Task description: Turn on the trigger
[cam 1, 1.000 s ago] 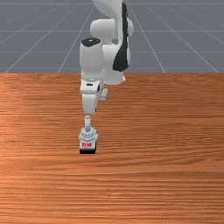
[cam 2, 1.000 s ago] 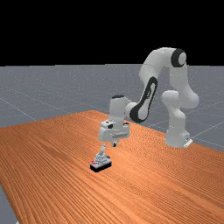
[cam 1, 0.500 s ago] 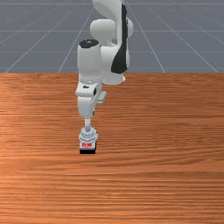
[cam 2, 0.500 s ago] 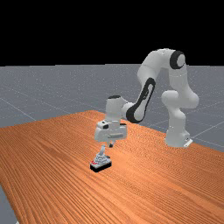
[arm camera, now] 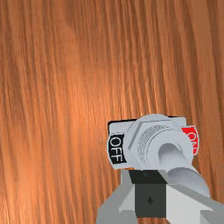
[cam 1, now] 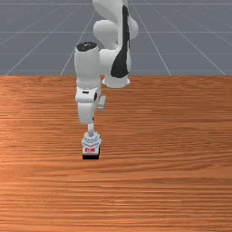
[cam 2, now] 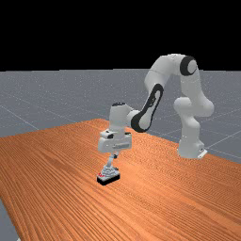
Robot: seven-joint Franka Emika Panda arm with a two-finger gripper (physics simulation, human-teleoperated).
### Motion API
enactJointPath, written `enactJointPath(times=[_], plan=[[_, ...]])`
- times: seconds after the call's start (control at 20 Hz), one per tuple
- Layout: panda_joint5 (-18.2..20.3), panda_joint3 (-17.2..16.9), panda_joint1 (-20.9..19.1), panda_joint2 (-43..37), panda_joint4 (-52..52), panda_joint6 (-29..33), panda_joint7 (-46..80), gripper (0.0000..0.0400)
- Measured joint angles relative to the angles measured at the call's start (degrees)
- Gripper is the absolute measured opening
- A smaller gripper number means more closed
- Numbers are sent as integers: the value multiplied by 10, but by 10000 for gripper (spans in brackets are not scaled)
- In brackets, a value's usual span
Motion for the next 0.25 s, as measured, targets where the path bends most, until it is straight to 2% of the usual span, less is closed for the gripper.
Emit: enactJointPath(times=[0.25], plan=[[4, 9, -9, 19, 55, -29, -17, 0]])
